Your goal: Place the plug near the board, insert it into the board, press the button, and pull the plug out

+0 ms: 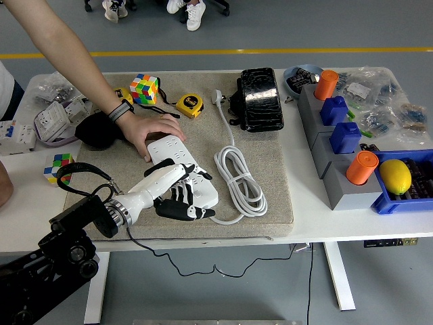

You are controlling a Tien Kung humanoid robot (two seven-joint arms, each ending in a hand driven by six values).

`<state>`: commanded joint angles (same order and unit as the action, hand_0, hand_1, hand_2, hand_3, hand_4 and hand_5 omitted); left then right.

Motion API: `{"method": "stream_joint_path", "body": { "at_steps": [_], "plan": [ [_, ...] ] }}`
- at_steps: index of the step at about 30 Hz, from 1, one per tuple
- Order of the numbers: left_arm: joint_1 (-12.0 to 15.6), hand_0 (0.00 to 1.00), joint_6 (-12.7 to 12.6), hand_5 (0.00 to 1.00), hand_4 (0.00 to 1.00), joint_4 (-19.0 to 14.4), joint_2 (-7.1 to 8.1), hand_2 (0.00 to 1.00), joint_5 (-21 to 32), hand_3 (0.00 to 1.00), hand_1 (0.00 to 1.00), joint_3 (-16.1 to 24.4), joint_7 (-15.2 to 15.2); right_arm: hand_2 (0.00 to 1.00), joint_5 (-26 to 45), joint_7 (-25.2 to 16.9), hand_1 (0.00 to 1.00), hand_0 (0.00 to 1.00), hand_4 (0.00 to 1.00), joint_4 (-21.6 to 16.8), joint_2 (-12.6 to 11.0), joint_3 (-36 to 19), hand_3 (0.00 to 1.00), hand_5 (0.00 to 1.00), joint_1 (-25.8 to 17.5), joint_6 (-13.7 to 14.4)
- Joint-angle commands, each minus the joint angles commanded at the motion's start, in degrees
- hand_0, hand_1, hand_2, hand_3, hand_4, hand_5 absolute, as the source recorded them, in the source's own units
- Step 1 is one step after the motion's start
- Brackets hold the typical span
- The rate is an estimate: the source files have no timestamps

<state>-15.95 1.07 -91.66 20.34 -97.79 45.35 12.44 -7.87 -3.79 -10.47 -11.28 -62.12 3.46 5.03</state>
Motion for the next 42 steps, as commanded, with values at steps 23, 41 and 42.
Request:
{"method": "stream_joint_path", "body": {
  "at_steps": [23,41,42],
  "plan": [
    [-0.5,0.054,9.6,0.002,0.772,-0.6,0.00,0.146,-6.6,0.928,0.083,-0.7,11.0,0.546,0.0,0.0,0.588,0.496,0.859,0.0,-0.1,0.3,0.510,0.365,-0.1,0.0],
    [-0.5,0.057,10.6,0.002,0.769,1.7,-0.21,0.148,-7.2,0.892,0.085,-1.5,11.6,0.545,-0.1,0.0,0.588,0.496,0.859,0.0,-0.1,-0.2,0.511,0.366,-0.2,0.0],
    [-0.4,0.057,10.4,0.002,0.769,1.5,-0.20,0.148,-7.1,0.892,0.085,-1.3,11.4,0.545,-0.1,0.0,0.588,0.496,0.859,0.0,-0.1,-0.3,0.511,0.366,-0.2,0.0]
  ]
}}
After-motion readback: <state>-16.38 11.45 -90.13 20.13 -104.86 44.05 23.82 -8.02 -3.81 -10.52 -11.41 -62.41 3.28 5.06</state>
